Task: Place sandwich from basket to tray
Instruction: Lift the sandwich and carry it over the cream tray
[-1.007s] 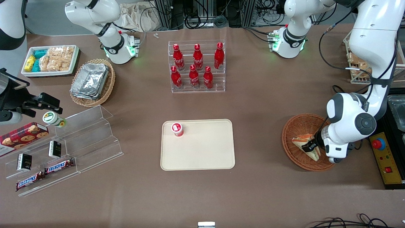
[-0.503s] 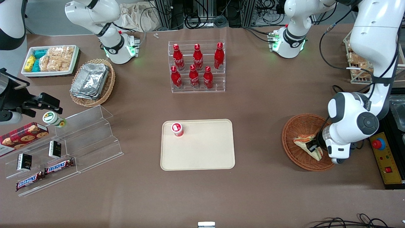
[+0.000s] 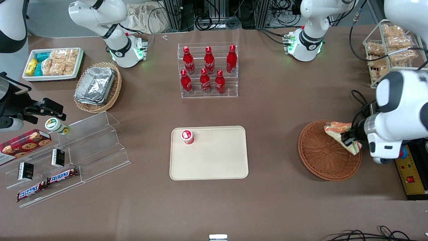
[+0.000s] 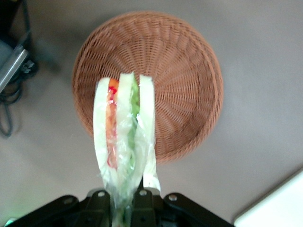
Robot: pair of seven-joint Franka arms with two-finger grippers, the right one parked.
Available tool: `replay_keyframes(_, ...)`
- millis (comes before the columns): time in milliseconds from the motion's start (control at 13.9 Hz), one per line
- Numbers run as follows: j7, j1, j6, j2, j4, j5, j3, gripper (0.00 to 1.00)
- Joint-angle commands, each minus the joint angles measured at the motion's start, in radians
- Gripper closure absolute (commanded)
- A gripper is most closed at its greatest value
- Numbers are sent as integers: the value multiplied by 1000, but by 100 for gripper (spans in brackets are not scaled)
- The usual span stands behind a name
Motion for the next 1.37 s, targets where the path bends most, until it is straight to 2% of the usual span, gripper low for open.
replay_keyframes(0,-13,-5,-161,19,141,14,-74,100)
replay_keyframes(288,86,-3,-209,17,175,6,-162,100)
replay_keyframes(431,210,-5,-251,25,179,-1,-211,100)
replay_keyframes(719,257,-37,-240,40,183,29,-337,100)
replay_keyframes(863,306,-107,-199,54,180,36,-337,100)
replay_keyframes(1007,301,-161,-130,83,156,80,-337,100)
replay_keyframes(1294,257,-271,0,244,157,135,-334,100)
